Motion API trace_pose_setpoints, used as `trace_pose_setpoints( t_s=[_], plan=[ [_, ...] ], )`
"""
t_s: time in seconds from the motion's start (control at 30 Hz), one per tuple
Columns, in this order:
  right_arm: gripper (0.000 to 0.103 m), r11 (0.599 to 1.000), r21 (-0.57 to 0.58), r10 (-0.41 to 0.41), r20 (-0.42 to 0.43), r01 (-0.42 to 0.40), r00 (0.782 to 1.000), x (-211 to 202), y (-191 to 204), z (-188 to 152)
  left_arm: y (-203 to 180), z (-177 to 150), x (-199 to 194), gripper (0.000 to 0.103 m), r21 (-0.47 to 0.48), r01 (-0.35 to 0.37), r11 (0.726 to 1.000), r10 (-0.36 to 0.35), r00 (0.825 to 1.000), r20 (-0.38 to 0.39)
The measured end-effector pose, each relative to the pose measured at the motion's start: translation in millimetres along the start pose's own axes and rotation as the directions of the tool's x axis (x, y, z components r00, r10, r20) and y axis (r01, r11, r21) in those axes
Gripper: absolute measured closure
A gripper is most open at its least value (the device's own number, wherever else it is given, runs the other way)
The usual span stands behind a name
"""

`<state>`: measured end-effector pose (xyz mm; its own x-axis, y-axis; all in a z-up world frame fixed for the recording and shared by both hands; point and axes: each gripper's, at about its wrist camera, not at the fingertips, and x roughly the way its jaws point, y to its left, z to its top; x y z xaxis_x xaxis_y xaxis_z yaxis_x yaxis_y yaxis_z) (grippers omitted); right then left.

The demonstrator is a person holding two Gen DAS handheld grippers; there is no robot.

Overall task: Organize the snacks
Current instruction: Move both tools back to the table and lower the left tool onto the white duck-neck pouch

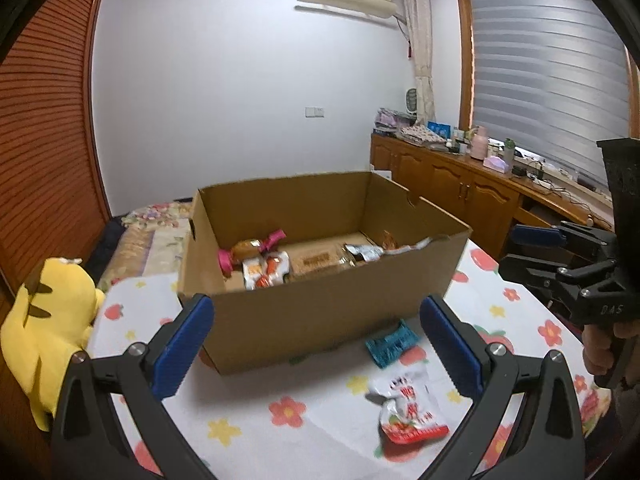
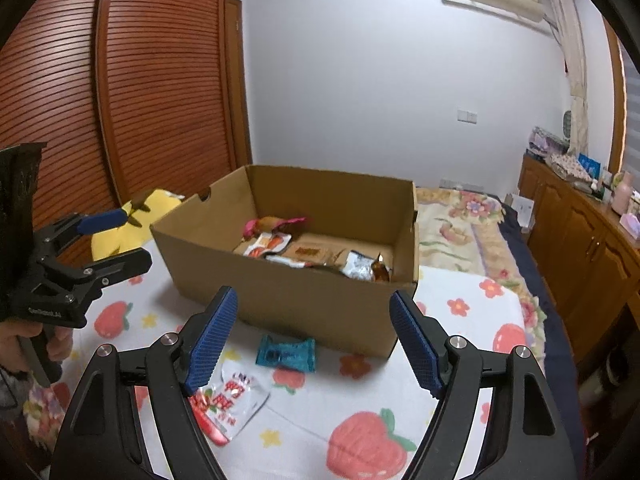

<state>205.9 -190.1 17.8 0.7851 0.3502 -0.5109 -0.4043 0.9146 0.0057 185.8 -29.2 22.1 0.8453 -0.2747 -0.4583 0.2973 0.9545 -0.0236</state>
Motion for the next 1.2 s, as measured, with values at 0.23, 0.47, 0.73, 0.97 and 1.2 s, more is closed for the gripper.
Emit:
trace_pose_setpoints(
  t_s=[0.23, 0.47, 0.73, 0.97, 1.2],
  plan=[
    [0.023, 1.0, 0.011, -0.006, -0.006, 0.006, 1.0, -6.3, 2.0, -23.4, -17.8, -25.4, 3.6, 0.0, -0.001, 0.055, 0.999, -0.055, 0.996, -0.069],
    [0.023, 0.999, 0.042, -0.005, -0.052, 0.007, 0.999, 3.4, -3.9, -45.6, -43.6, -52.3, 23.2, 0.0, 0.03, 0.103, 0.994, -0.097, 0.98, -0.172],
    [0.023, 0.997, 0.083, 0.004, -0.073, 0.002, 0.997, 7.3, -10.1, -57.0, -63.1, -65.8, 51.7, 0.002, -0.006, 0.144, 0.99, -0.139, 0.946, -0.292],
    [0.023, 0.996, 0.091, 0.009, -0.083, -0.001, 0.997, 10.3, -11.0, -57.3, -70.6, -76.2, 72.0, 0.02, -0.036, 0.151, 0.988, -0.153, 0.91, -0.386],
    [0.024, 0.996, 0.085, 0.044, -0.127, -0.033, 0.991, 29.5, -12.0, -54.1, -81.7, -79.7, 80.4, 0.033, -0.011, 0.137, 0.99, -0.129, 0.897, -0.424]
  ],
)
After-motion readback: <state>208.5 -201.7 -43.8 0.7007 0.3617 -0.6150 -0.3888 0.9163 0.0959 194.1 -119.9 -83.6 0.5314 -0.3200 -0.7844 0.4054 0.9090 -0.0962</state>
